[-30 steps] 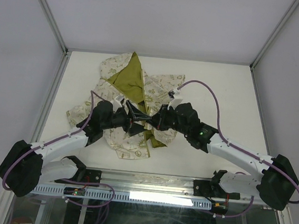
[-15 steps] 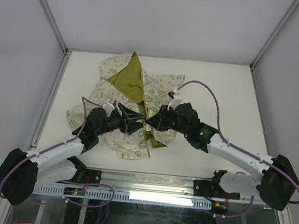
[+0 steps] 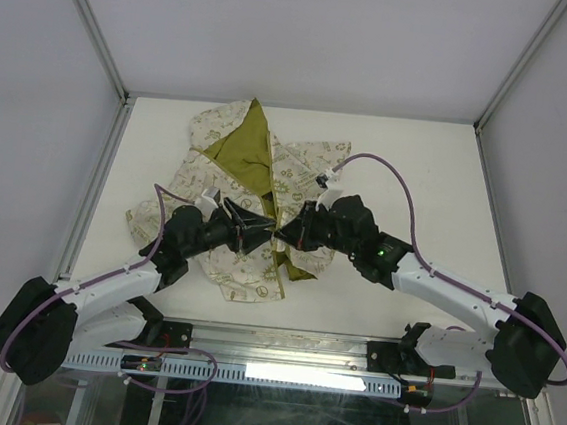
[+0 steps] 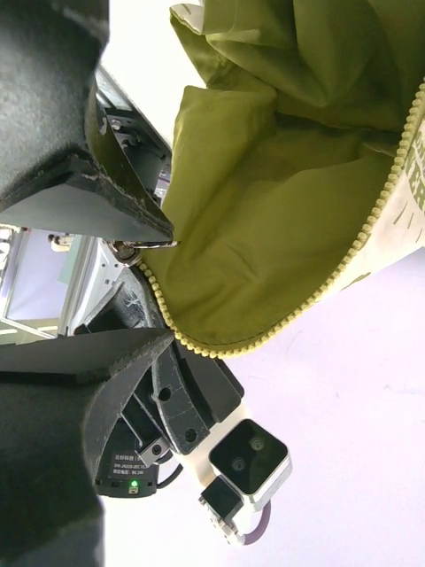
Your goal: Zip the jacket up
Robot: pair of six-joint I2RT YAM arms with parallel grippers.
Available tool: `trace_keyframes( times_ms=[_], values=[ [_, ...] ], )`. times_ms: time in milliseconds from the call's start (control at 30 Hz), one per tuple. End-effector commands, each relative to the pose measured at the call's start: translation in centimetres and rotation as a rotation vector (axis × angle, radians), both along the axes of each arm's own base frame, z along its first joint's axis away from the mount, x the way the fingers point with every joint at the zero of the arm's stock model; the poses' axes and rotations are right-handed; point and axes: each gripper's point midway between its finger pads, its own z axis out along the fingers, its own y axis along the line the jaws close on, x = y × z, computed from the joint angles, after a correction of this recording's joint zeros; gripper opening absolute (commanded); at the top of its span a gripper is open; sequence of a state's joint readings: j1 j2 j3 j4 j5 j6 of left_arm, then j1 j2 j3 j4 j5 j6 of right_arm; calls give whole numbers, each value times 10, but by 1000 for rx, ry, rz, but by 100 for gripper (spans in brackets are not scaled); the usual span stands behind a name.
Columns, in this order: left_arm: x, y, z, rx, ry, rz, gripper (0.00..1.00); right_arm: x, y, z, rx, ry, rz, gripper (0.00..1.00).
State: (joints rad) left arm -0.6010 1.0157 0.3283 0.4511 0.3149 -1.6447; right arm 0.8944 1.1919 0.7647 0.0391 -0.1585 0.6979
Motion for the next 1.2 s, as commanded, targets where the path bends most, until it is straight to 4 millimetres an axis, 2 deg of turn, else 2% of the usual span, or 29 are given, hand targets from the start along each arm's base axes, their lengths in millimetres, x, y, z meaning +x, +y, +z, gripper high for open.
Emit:
trace_keyframes(
  times_ms=[0, 200, 400, 533, 800, 867, 1067, 1167],
  values=[
    [5, 0, 22, -51, -100, 13, 40, 0, 10, 26, 50, -29, 31, 0],
    [5, -1, 19, -32, -109, 9, 21, 2, 8, 23, 39, -18, 9, 0],
    [4, -2, 16, -12, -122, -4, 10, 4, 9, 23, 33, -15, 9, 0],
    [6, -2, 20, 45, -200, -7, 0, 5, 11, 20, 22, -2, 9, 0],
    [12, 10, 59, 216, -557, 38, 0, 11, 4, 11, -5, 58, 1, 0],
    [9, 11, 67, 245, -637, 28, 0, 12, 4, 12, 6, 66, 11, 0],
    [-2, 13, 71, 359, -865, -28, 0, 16, 7, 22, 45, 84, 46, 0],
    [-14, 11, 83, 392, -1010, -60, 0, 18, 8, 21, 49, 112, 56, 0]
  ],
)
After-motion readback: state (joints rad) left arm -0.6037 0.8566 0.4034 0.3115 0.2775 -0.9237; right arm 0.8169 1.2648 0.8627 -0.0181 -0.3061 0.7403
